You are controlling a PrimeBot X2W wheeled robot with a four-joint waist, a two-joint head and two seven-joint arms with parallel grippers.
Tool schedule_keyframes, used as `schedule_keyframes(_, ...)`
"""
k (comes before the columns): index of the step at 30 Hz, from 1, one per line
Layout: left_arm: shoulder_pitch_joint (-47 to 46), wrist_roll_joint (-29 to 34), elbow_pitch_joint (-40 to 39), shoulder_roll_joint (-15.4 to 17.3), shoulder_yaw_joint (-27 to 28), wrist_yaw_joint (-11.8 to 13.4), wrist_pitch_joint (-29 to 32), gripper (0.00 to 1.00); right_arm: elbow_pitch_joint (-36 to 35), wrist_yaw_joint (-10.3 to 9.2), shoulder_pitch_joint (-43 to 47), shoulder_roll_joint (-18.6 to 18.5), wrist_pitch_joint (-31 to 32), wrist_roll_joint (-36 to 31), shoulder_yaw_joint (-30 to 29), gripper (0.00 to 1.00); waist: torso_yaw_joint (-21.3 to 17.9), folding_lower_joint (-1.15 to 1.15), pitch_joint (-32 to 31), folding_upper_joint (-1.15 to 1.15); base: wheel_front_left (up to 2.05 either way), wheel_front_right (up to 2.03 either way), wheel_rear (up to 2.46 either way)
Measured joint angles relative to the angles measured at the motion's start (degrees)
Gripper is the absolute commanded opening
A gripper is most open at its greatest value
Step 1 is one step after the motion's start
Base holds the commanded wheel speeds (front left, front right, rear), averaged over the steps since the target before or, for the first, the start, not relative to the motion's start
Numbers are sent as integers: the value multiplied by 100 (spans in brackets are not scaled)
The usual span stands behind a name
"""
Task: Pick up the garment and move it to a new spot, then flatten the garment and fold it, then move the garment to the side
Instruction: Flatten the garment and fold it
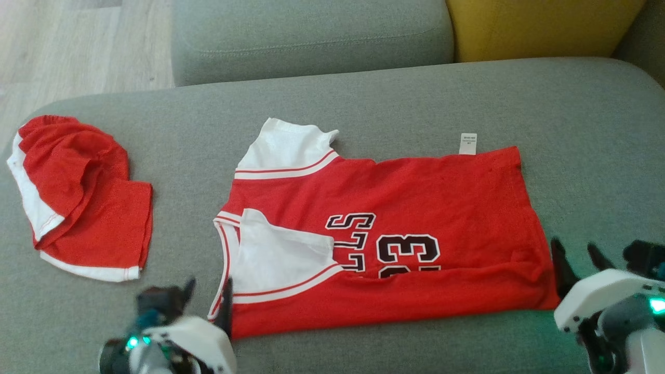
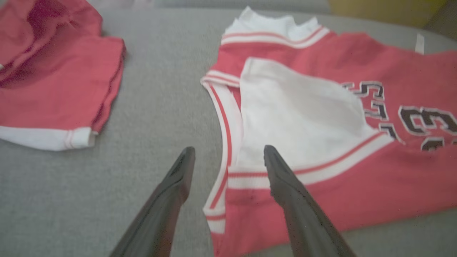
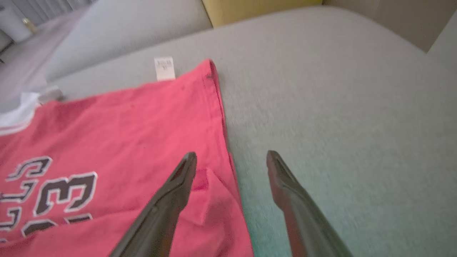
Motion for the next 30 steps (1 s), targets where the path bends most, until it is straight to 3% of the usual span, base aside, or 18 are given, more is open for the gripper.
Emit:
schedule_keyframes(4,-26,-335,-299,-292,533,-53,-567,100,-294,0,-4,70,-604,58,9,100,-23,0,41,0,0,0,0)
schedule_keyframes(10,-244,-53,-643,-589,1178,-266,-717,100,-515,0,-48,97,-1641,132,243,100,-90,0,224,0,0,0,0)
schedule_keyframes(15,-788,303,-233,-679,1167,-535,-702,100,-461,0,-424,115,-1867,36,482,100,-195,0,510,0,0,0,0)
schedule_keyframes(20,-2059,564,520,-487,909,-880,-49,100,-363,0,-1182,91,-1902,-111,923,100,-350,0,927,0,0,0,0)
schedule_keyframes(30,-4541,878,2272,46,391,-2152,1628,100,69,0,-2582,-8,-1801,-166,1450,100,-809,2,1811,0,0,0,0)
